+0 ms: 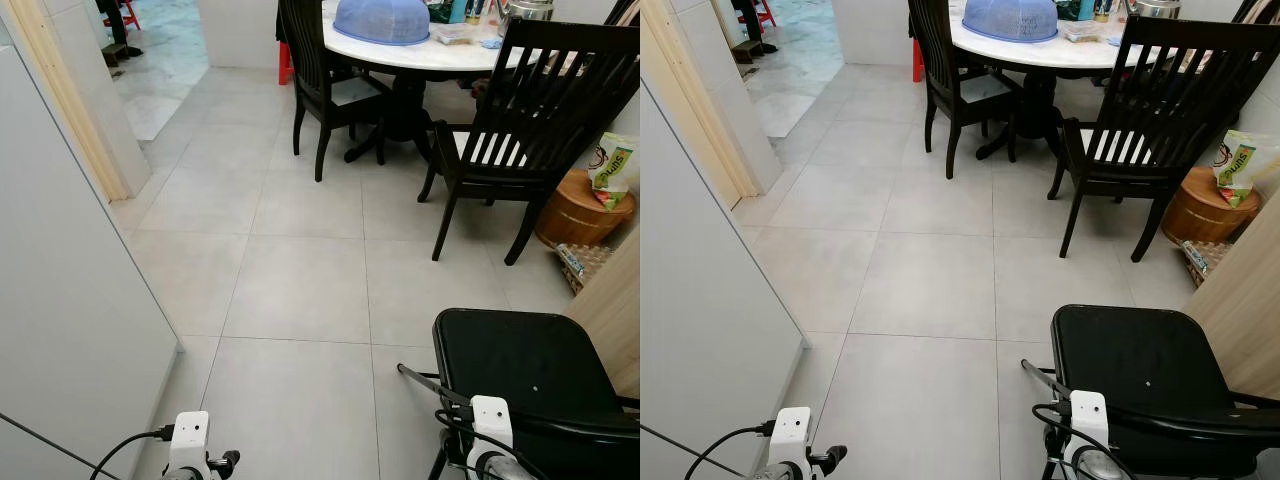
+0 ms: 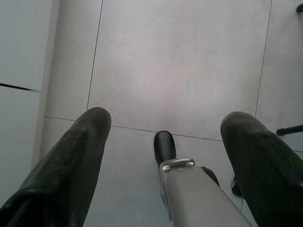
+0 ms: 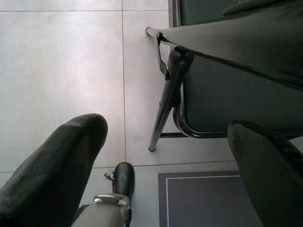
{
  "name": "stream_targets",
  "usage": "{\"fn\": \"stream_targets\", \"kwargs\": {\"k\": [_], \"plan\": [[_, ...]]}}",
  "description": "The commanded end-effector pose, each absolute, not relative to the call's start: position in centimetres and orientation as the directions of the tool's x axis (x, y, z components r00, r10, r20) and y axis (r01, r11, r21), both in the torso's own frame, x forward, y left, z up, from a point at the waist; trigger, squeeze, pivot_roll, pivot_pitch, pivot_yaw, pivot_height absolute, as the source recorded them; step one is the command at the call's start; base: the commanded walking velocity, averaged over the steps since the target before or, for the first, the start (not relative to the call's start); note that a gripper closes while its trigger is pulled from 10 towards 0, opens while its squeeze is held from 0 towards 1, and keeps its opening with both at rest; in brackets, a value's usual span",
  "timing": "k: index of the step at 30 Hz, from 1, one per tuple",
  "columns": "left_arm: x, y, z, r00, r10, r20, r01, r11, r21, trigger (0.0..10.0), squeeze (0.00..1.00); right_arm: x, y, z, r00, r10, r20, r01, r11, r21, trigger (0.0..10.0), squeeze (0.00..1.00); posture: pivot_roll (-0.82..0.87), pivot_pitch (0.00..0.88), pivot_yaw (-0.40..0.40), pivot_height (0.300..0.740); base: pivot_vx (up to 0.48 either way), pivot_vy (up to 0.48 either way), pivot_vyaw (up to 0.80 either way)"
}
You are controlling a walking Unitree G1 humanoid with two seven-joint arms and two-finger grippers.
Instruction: Restocking fridge
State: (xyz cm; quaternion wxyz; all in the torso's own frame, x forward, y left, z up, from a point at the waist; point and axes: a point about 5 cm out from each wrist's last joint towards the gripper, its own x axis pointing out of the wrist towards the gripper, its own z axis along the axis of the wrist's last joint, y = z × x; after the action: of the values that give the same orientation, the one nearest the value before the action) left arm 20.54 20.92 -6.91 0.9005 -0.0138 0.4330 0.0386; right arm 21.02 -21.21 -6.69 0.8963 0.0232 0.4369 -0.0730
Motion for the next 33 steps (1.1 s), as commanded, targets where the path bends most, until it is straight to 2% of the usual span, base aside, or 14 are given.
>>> {"fn": "stream_targets", "kwargs": {"k": [1, 19, 20, 23, 33], "plan": [[18.59, 18.88, -8.38, 0.517, 0.02, -0.856, -0.028, 1.0, 0.007, 10.0, 0.0, 15.47, -25.56, -8.12, 0.49, -0.04, -0.871, 0.093, 0.996, 0.006, 10.0, 0.0, -0.08, 0.0, -0.018, 0.74, 0.0, 0.0, 0.0], [18.59, 18.88, -8.38, 0.517, 0.02, -0.856, -0.028, 1.0, 0.007, 10.0, 0.0, 15.47, -25.56, -8.12, 0.49, -0.04, -0.871, 0.093, 0.996, 0.006, 10.0, 0.0, -0.08, 0.0, -0.018, 0.74, 0.0, 0.0, 0.0], [18.65, 19.01, -8.33, 0.519, 0.018, -0.854, -0.001, 1.0, 0.02, 10.0, 0.0, 15.72, -25.33, -8.12, 0.487, -0.038, -0.872, 0.105, 0.994, 0.015, 10.0, 0.0, -0.1, 0.0, 0.01, 0.74, 0.0, 0.0, 0.0], [18.75, 19.18, -8.25, 0.522, 0.015, -0.853, 0.037, 0.998, 0.04, 10.0, 0.0, 16.15, -24.97, -8.07, 0.486, -0.04, -0.873, 0.124, 0.992, 0.024, 10.0, 0.0, -0.1, 0.0, 0.01, 0.74, 0.0, 0.0, 0.0], [18.86, 19.25, -8.18, 0.529, 0.028, -0.848, 0.036, 0.998, 0.055, 10.0, 0.0, 16.24, -24.93, -8.01, 0.492, -0.016, -0.87, 0.111, 0.993, 0.044, 10.0, 0.0, -0.1, 0.0, 0.009, 0.74, 0.0, 0.0, 0.0]]}}
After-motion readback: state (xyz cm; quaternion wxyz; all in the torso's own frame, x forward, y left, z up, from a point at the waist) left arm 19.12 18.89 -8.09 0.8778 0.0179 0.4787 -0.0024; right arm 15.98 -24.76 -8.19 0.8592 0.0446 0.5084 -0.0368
